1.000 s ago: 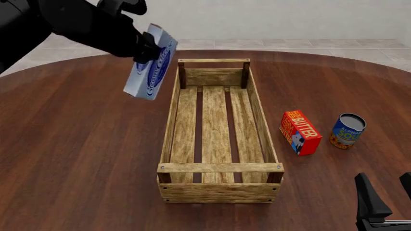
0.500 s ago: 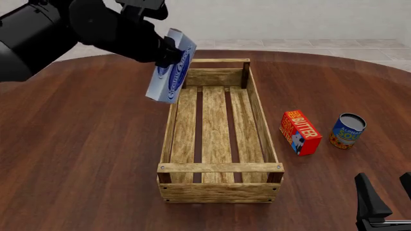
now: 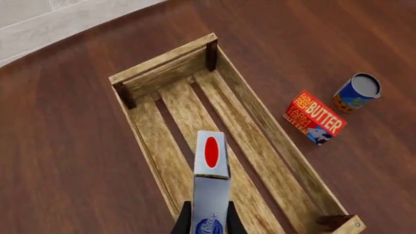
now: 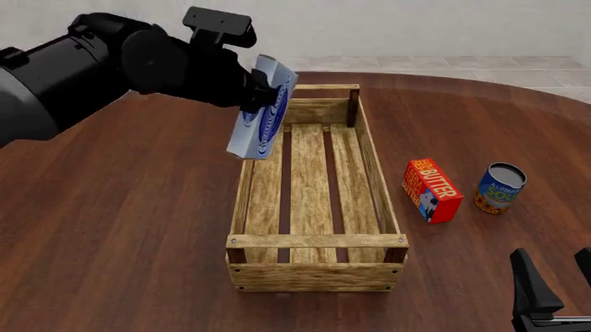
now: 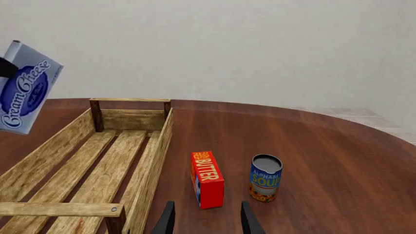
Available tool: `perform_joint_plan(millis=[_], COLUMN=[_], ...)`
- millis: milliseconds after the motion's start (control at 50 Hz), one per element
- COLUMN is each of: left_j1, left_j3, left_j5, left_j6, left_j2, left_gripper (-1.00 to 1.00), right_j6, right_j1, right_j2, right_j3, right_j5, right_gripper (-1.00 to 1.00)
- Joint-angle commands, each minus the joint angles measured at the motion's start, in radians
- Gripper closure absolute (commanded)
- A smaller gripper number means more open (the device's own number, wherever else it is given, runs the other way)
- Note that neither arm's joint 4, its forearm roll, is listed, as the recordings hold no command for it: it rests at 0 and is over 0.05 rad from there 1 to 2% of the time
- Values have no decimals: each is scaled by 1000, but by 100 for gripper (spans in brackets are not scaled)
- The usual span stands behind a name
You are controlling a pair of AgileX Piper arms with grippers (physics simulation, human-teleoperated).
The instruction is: Pick up the cream cheese and put it in the tray.
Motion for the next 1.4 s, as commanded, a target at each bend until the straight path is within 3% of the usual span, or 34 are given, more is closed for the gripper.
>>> perform_joint_plan(millis=[20, 140, 420, 820, 1100, 1400], left_j1=[11, 40, 34, -18, -40, -57], left_j3=[99, 118, 229, 151, 149, 94], left_j5=[-108, -154, -284, -271, -280, -230], left_j6=[39, -4, -12, -1, 5, 60], left_j2=[-34, -35, 17, 104, 158, 253], left_gripper=[100, 100, 100, 100, 100, 100], right_j6=[0, 0, 0, 0, 0, 0], right_j1=[0, 0, 0, 0, 0, 0], right_j2=[0, 0, 0, 0, 0, 0], right_j3=[0, 0, 0, 0, 0, 0], right_j5=[0, 0, 0, 0, 0, 0], right_gripper=[-100, -100, -100, -100, -100, -100])
